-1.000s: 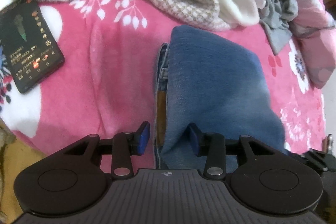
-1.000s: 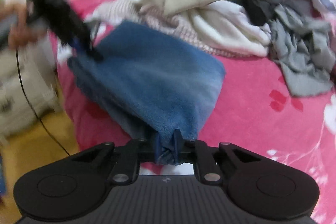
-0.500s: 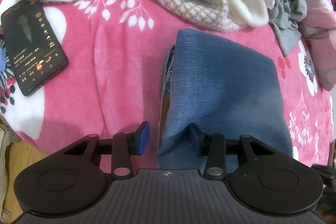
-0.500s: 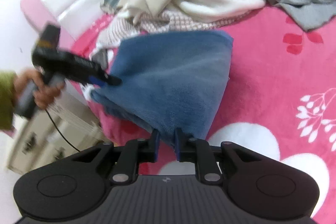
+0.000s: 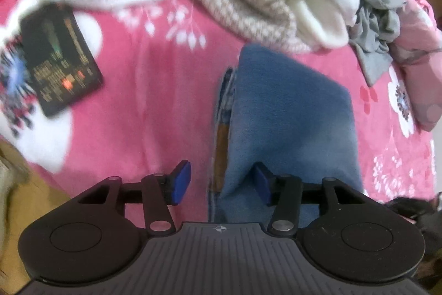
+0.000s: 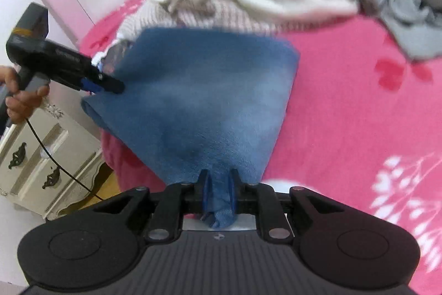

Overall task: Fold clothes
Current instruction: 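Press and smooth the folded jeans with the right gripper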

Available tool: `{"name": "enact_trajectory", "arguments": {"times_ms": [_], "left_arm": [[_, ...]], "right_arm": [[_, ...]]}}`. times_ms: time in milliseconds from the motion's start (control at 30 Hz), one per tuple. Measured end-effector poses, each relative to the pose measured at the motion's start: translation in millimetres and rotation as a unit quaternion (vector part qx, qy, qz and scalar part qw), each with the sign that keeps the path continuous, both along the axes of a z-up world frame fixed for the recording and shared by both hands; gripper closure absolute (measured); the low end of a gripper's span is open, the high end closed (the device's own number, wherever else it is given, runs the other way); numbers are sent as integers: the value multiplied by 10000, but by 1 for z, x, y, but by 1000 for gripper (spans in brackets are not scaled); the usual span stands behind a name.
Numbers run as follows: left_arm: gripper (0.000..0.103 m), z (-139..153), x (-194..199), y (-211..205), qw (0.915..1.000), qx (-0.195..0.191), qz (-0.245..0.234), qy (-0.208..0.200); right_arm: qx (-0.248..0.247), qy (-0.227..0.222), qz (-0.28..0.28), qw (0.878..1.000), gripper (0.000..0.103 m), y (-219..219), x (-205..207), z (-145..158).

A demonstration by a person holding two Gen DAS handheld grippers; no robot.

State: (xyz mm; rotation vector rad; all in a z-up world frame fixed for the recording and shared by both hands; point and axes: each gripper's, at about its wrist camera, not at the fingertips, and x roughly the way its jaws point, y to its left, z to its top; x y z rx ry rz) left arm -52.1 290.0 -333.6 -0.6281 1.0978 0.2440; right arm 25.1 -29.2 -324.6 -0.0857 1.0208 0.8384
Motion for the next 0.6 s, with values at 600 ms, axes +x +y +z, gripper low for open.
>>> {"name": "enact_trajectory", "arguments": {"times_ms": [600], "left_arm": [[55, 3, -16, -76, 9872, 1163, -600, -908]], "right_arm": [[-402, -900, 91, 9951, 90, 86, 105, -41]]}}
